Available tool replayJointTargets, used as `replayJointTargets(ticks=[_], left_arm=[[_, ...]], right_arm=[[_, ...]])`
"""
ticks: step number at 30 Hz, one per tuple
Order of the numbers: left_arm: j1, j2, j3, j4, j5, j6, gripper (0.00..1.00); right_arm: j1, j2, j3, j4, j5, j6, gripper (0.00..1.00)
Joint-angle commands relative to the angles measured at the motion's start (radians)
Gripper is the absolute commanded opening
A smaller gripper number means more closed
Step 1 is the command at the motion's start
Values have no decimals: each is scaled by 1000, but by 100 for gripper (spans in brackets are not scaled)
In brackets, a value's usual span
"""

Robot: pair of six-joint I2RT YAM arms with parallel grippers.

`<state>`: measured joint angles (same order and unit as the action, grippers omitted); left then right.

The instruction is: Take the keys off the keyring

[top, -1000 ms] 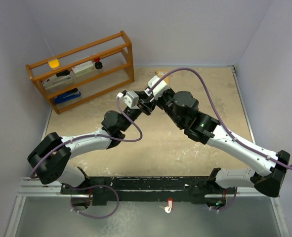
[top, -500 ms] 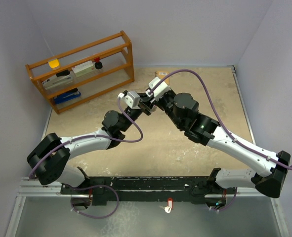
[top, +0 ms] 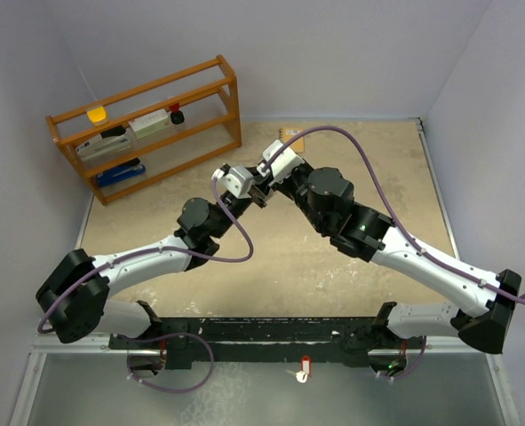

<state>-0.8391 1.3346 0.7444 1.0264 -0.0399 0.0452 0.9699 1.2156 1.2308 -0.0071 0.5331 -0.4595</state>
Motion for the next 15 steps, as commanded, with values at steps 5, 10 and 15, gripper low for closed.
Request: replayJointTargets(ticks=[5,10,15], left_arm=[[11,-104,17,-145,86,182,0],[11,-150,17,-245,141,232,0],[11,-184,32,-341,230,253,0]], right_arm=[[-10,-11,181,-115,91,-34,0],[-10,1,258,-181,90,-56,0],[-10,25,318,-231,78,-53,0]])
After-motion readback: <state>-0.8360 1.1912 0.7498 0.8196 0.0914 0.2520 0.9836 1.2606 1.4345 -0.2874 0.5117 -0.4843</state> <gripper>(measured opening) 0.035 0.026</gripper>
